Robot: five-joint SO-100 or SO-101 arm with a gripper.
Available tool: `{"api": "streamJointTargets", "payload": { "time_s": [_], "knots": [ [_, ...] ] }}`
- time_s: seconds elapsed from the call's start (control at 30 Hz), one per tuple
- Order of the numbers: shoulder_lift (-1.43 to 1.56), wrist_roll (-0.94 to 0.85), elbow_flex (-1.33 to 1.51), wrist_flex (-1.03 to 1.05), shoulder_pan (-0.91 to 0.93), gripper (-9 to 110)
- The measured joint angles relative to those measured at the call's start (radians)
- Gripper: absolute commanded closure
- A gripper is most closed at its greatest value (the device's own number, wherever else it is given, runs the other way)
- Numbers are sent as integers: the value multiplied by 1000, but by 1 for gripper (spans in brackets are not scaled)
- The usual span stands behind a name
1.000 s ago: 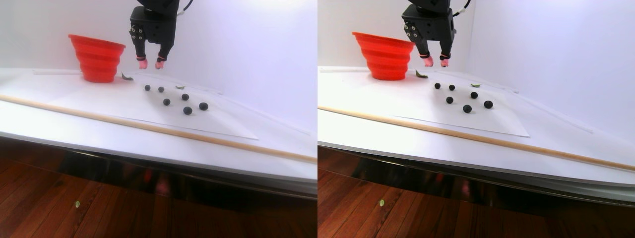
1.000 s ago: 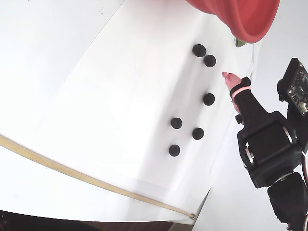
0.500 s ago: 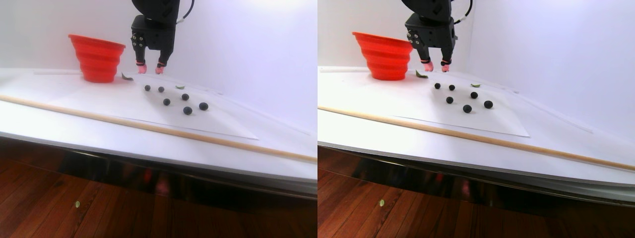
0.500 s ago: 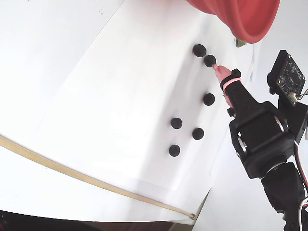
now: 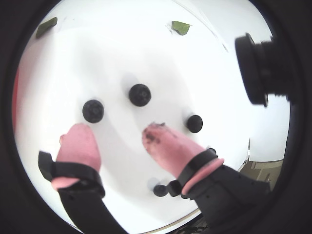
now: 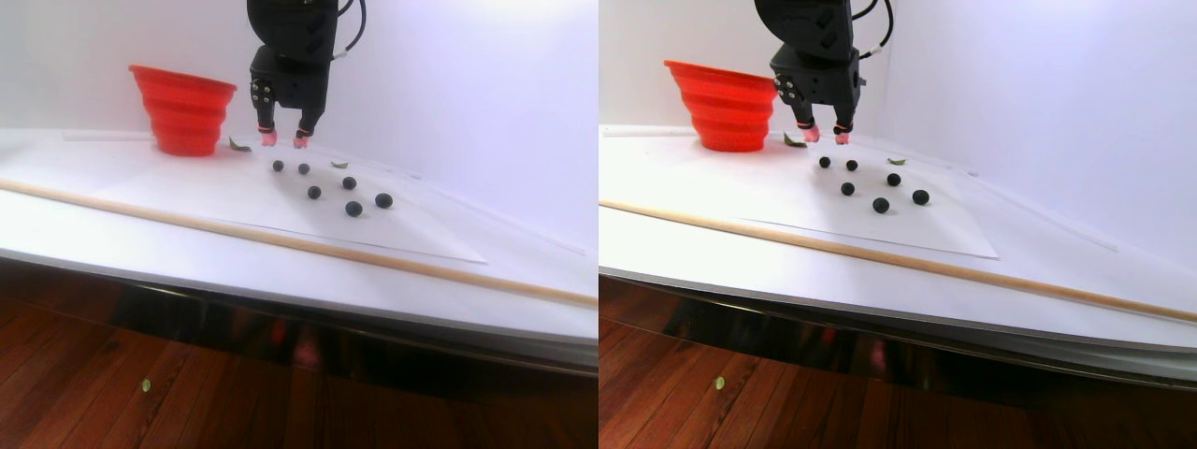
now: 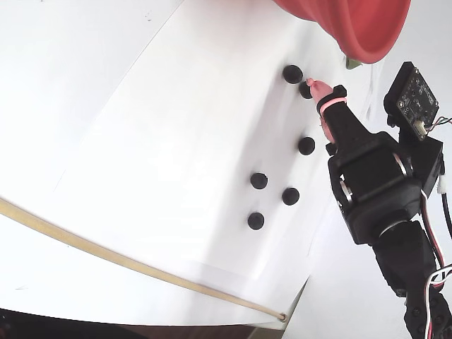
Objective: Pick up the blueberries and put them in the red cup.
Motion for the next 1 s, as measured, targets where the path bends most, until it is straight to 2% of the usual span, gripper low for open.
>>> {"api": "streamJointTargets", "payload": {
  "time_s": [1.0],
  "knots": [
    [-144, 20, -112, -44, -18, 83]
  ]
}}
